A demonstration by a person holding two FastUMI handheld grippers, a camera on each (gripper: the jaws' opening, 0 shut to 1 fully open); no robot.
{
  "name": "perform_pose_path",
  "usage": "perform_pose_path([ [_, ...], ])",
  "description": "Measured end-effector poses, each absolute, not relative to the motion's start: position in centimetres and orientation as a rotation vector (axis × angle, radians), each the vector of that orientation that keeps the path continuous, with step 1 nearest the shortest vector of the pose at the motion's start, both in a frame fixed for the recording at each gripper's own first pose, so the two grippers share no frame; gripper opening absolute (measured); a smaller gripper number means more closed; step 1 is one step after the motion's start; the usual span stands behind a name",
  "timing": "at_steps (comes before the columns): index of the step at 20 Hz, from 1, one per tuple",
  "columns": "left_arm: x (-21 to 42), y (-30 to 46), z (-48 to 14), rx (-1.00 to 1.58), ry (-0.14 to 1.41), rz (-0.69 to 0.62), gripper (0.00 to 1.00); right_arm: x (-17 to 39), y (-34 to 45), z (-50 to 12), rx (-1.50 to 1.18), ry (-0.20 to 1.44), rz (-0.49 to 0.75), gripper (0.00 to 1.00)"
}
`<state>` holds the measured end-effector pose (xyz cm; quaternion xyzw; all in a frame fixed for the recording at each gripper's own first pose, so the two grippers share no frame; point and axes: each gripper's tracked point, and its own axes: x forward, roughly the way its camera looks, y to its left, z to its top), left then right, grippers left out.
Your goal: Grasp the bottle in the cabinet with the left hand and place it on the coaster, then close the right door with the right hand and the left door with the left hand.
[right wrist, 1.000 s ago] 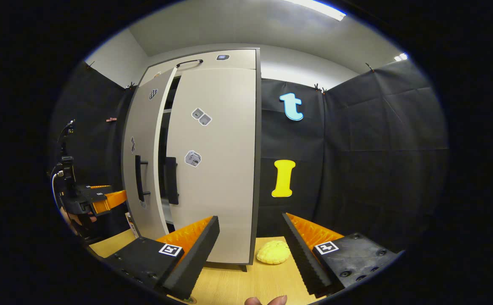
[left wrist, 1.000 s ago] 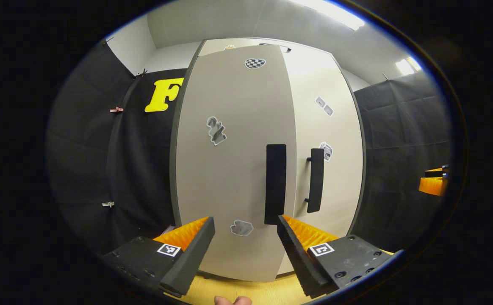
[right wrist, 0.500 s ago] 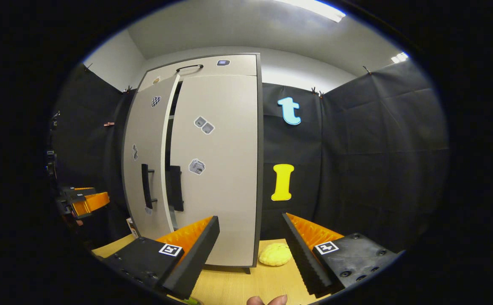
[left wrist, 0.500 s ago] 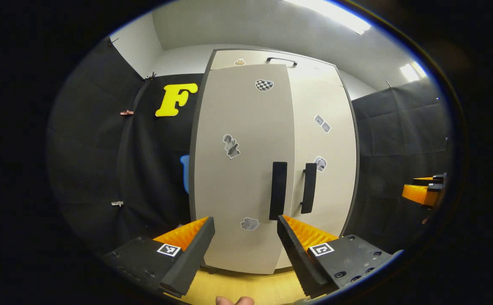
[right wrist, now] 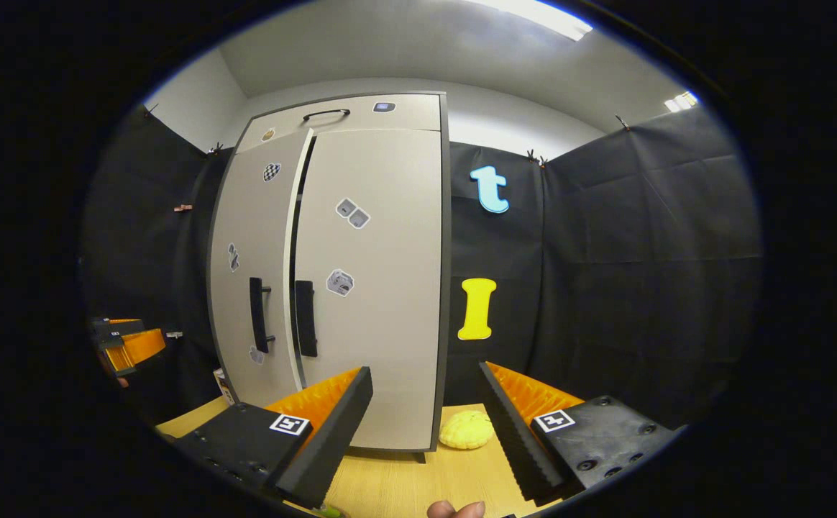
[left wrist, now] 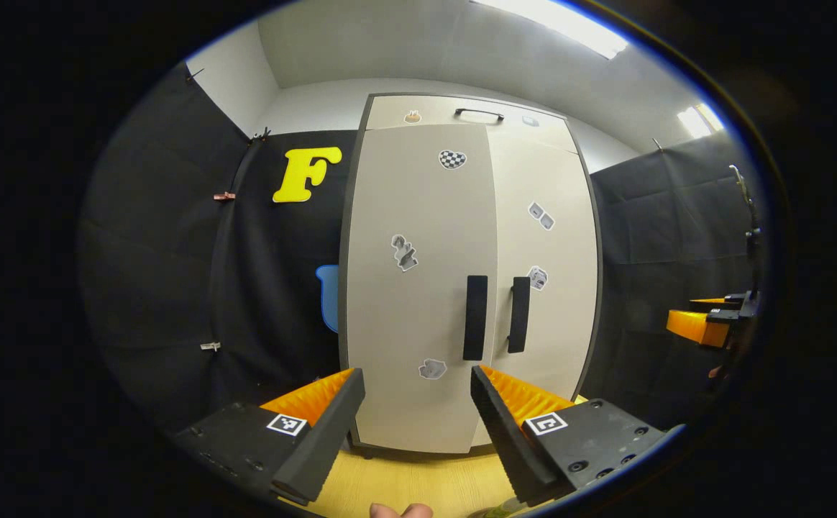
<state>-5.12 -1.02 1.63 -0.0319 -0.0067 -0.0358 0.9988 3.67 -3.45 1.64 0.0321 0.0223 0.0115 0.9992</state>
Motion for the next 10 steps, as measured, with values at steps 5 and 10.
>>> perform_pose_path([
  [5, -5.66, -0.44, 1.74, -0.055, -0.024, -0.064, 0.95, 3.39, -2.79, 1.82, 0.061, 0.043, 0.029, 0.97],
  [10, -5.9, -0.39, 1.47, -0.055, -0.018, -0.068, 0.95, 3.3, -2.56, 1.96, 0.059, 0.044, 0.032, 0.97],
])
